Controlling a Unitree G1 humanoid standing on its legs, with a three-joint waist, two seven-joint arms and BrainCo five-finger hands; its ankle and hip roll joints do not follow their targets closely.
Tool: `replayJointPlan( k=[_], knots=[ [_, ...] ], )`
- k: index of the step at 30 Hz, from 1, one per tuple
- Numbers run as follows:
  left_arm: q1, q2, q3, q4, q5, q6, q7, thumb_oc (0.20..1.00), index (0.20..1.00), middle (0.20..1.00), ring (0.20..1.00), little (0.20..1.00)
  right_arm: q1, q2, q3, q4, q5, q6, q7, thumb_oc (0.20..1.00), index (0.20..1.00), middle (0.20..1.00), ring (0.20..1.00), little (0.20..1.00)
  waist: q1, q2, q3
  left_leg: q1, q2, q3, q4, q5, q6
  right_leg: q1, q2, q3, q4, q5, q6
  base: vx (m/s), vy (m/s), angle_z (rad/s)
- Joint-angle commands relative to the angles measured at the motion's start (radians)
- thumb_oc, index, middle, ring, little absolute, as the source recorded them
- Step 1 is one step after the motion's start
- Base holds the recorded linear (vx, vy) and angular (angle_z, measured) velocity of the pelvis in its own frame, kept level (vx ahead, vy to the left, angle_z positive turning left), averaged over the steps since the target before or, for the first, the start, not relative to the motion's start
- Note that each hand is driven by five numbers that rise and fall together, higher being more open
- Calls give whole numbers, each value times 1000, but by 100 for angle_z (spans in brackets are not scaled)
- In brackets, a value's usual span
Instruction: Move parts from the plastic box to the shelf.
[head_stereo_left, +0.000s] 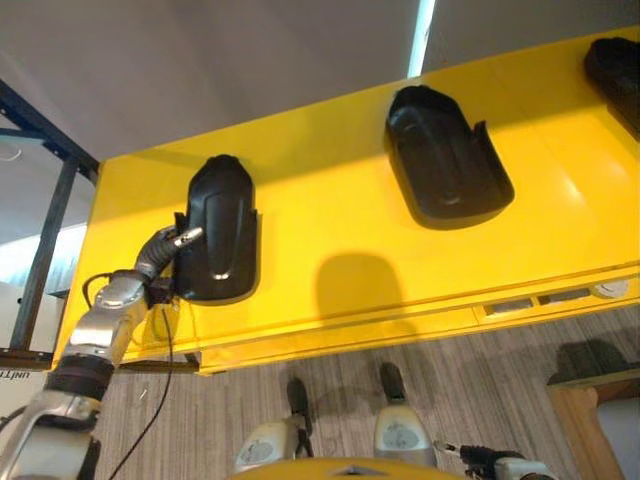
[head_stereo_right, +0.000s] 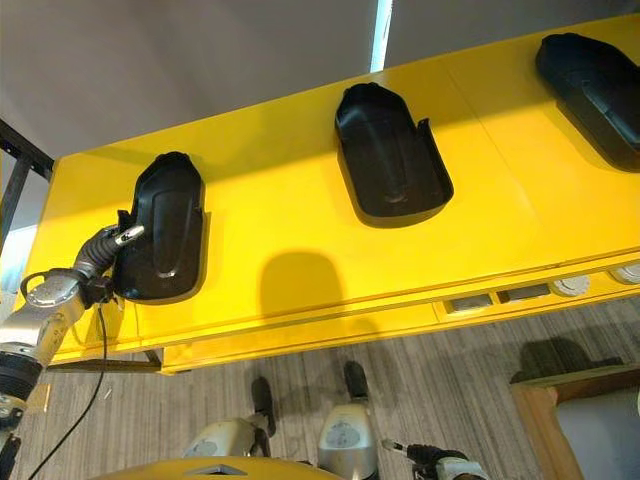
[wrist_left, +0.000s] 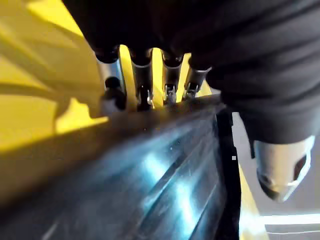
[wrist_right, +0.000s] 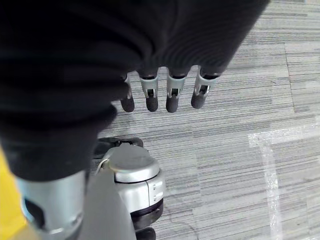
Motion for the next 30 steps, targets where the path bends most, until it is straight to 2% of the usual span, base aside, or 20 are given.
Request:
replayJointPlan(
  k=[1,3,6,9,10,11,13,14,15,16,17,18,19,21,24,25,28,30],
  knots=[
    [-57,80,-22,61,112,5,39,1000,1000,1000,1000,1000,7,16,29,15,-7,12,-5,1000,1000,1000,1000,1000,-5,-47,-45,-8,15,54,1,-60,-26,55,6,-41,4,-143,-35,1,-36,1],
    [-65,103,-16,74,162,6,84,1000,1000,1000,1000,1000,13,25,30,19,0,19,-5,1000,1000,1000,1000,1000,-1,-52,-58,-1,16,55,1,-62,-26,66,8,-44,4,-145,-33,1,-53,2],
    [-78,121,-12,95,176,-25,117,1000,1000,1000,1000,1000,18,37,36,28,1,21,1,1000,1000,1000,1000,1000,3,-65,-75,5,19,56,1,-61,-27,79,11,-45,4,-146,-32,-8,-59,2],
    [-103,118,11,38,180,-106,209,1000,1000,1000,1000,1000,6,62,49,56,16,33,7,1000,1000,1000,1000,1000,20,-85,-102,22,25,52,1,-67,-28,105,17,-55,4,-155,-36,-75,-96,5],
    [-119,118,25,-30,172,-233,313,1000,1000,1000,1000,1000,1,77,52,70,30,48,18,1000,1000,1000,1000,1000,29,-94,-114,31,26,48,1,-75,-27,117,18,-60,4,-161,-37,-102,-109,8],
    [-120,117,28,-44,164,-234,313,1000,1000,1000,1000,1000,1,80,53,71,32,49,19,1000,1000,1000,1000,1000,31,-96,-116,33,26,47,1,-75,-27,119,18,-61,4,-162,-37,-77,-84,6],
    [-117,90,64,-196,123,-405,366,1000,1000,1000,1000,1000,-5,97,50,84,47,62,34,1000,1000,1000,1000,1000,49,-108,-134,42,28,36,1,-84,-25,133,22,-65,4,-169,-42,-55,-71,10],
    [-115,90,66,-198,123,-404,366,1000,1000,1000,1000,1000,-5,97,51,84,47,62,34,1000,1000,1000,1000,1000,48,-108,-134,42,28,36,1,-84,-25,134,22,-65,4,-169,-42,-52,-70,13],
    [-100,63,78,-249,116,-473,362,1000,1000,1000,1000,1000,-10,103,50,88,53,71,40,1000,1000,1000,1000,1000,57,-114,-141,47,28,28,1,-90,-23,140,23,-67,4,-172,-44,-41,-47,10],
    [-84,42,86,-286,120,-522,345,953,953,953,953,953,-14,110,50,89,56,76,45,1000,1000,1000,1000,1000,65,-118,-146,50,29,22,1,-94,-22,145,24,-70,4,-174,-46,-56,-69,7],
    [-62,16,91,-333,136,-548,323,338,338,338,338,338,-17,119,54,89,67,80,41,1000,1000,1000,1000,1000,72,-123,-152,55,30,17,1,-99,-21,151,25,-74,4,-177,-48,-47,-55,4],
    [-45,-2,92,-369,135,-554,303,200,200,200,200,200,-19,126,56,89,74,79,37,1000,1000,1000,1000,1000,77,-126,-155,59,31,12,1,-104,-20,154,25,-77,4,-179,-50,-53,-57,9],
    [-10,-46,84,-425,127,-571,255,200,200,200,200,200,-23,139,57,91,82,76,29,1000,1000,1000,1000,1000,89,-133,-162,66,30,0,1,-112,-17,161,26,-84,4,-184,-53,-41,-40,14],
    [19,-80,76,-460,130,-586,233,200,200,200,200,200,-27,147,59,92,80,81,30,1000,1000,1000,1000,1000,97,-136,-165,72,30,-8,1,-118,-15,166,27,-88,4,-187,-55,-39,-31,16],
    [79,-143,54,-490,54,-590,205,200,200,200,200,200,-35,157,69,98,68,92,38,1000,1000,1000,1000,1000,115,-144,-168,81,27,-22,1,-129,-11,174,28,-98,4,-191,-58,-46,-34,7],
    [113,-182,25,-491,59,-605,210,200,200,200,200,200,-41,163,75,105,64,100,40,1000,1000,1000,1000,1000,126,-148,-166,83,25,-31,1,-135,-8,177,29,-104,4,-191,-59,-33,-36,8],
    [152,-218,-7,-479,79,-628,233,200,200,200,200,200,-46,164,78,112,70,103,39,1000,1000,1000,1000,1000,138,-152,-162,87,22,-44,1,-140,-6,182,30,-112,4,-190,-61,-8,-23,14],
    [189,-229,-66,-478,169,-677,289,200,200,200,200,200,-53,166,77,122,105,94,32,1000,1000,1000,1000,1000,155,-155,-156,87,18,-60,1,-145,-2,183,29,-126,4,-190,-63,-56,-29,34]
  ],
)
